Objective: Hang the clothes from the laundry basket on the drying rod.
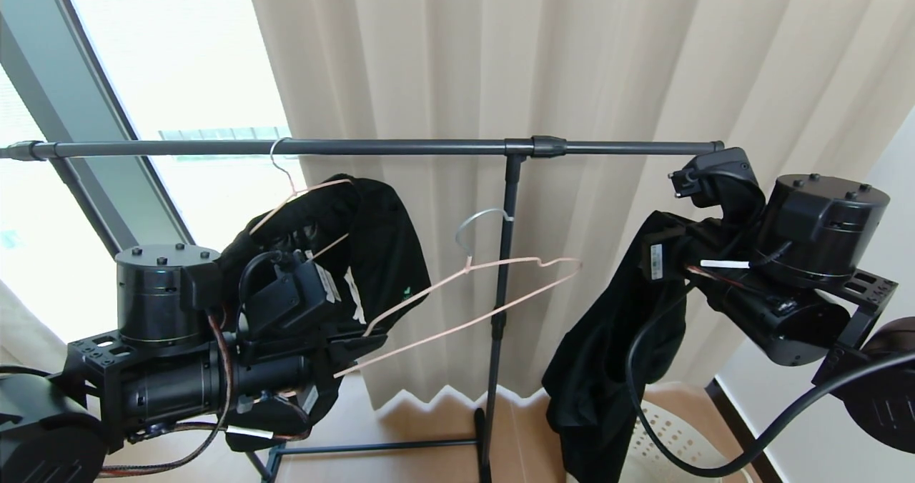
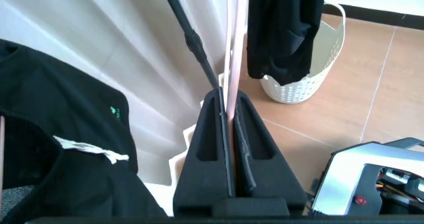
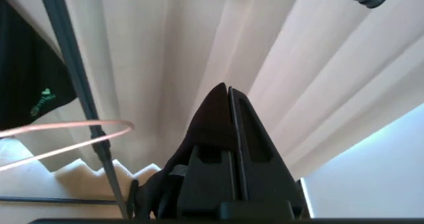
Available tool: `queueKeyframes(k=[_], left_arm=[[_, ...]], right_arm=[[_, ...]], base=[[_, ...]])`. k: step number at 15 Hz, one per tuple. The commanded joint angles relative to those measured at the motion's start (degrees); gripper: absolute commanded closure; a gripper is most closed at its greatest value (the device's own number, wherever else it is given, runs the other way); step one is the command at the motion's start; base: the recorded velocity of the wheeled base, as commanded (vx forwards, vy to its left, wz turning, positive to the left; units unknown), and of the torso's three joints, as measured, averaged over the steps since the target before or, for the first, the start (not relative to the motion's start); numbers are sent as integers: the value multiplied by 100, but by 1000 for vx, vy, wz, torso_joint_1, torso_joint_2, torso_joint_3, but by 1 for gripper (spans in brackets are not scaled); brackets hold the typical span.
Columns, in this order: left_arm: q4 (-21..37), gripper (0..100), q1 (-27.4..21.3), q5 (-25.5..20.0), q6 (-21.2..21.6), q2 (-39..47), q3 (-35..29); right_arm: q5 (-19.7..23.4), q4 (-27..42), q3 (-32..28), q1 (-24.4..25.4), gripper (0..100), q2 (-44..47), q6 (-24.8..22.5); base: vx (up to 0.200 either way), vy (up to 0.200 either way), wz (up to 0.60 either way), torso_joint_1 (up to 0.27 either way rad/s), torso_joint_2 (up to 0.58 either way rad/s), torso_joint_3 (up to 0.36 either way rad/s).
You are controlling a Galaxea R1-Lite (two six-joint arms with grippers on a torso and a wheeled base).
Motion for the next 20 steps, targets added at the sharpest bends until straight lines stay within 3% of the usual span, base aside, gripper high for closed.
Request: queueKeyframes(k=[1,2,5,7,11,13,15,20], left_arm=[[-5,100,2,-31,-4,-15,20],[-5,100,-16,-49,-109,-15,3],[-23,100,-95,-137,-1023,20,-182],[-14,100,-77,-541,-1296,37,-244],[-14,100,-77,-682,-1304,29,-182],[-14,100,-121,-726,-1296,37,-173],[-14,100,-121,-1051,-1304,29,-147],[-14,100,-156,-1077,-1322,160,-156]], right_arm=[[-36,0,-30,-72,100,28,-21],[-89,0,-30,-89,100,37,-21],[-352,-53,-57,-80,100,37,-56],[-414,-439,-57,-98,100,292,-109],[-634,-1178,-48,-159,100,679,-417],[-634,-1204,-48,-159,100,696,-425],[-651,-1204,-83,-159,100,705,-425],[-660,-1213,-48,-142,100,652,-417]], base=[[0,0,0,0,0,0],[0,0,0,0,0,0],[0,0,0,0,0,0],[0,0,0,0,0,0],[0,0,0,0,0,0],[0,0,0,0,0,0],[0,0,0,0,0,0],[0,0,0,0,0,0]])
